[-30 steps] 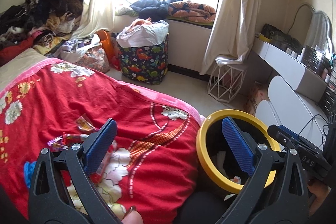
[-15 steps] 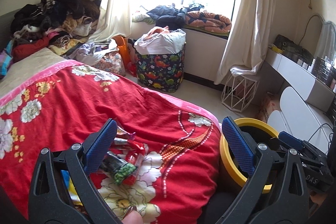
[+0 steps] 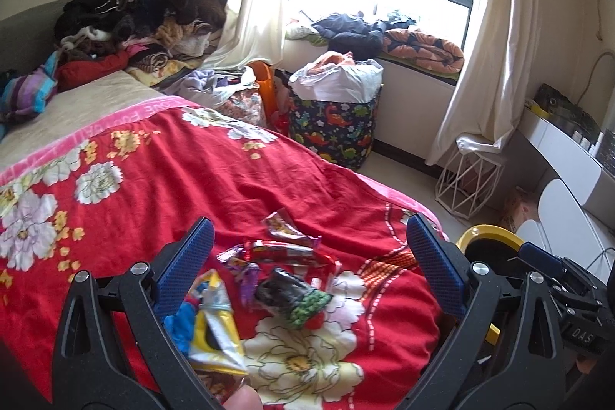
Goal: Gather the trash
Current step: 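Move both tools back toward the snack wrappers on the bedspread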
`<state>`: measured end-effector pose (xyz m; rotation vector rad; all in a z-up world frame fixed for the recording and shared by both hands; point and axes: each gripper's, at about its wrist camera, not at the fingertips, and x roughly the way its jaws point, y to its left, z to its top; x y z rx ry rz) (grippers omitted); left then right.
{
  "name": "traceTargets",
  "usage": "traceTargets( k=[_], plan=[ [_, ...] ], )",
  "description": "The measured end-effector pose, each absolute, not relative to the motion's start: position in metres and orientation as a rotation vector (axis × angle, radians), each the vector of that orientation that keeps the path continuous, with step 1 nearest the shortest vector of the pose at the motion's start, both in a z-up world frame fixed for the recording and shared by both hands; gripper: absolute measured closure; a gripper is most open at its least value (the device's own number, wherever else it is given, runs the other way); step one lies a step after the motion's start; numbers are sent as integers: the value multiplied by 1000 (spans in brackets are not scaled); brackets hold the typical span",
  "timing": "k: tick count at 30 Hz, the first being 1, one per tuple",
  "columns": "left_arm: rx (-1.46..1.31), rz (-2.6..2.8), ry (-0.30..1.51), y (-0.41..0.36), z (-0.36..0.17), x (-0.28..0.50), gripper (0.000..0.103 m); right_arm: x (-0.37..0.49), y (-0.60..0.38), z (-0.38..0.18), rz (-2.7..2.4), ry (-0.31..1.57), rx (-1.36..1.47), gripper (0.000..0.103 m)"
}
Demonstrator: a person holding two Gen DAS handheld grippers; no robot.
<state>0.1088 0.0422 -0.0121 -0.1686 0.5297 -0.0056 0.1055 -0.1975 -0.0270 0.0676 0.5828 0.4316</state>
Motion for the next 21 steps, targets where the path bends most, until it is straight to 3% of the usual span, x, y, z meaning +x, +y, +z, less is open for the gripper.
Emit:
traceTargets(
  k=[21],
  plan=[
    [-287,180,594,139,-42,86,11,138,-102,-66,615,719,-69,34]
  ],
)
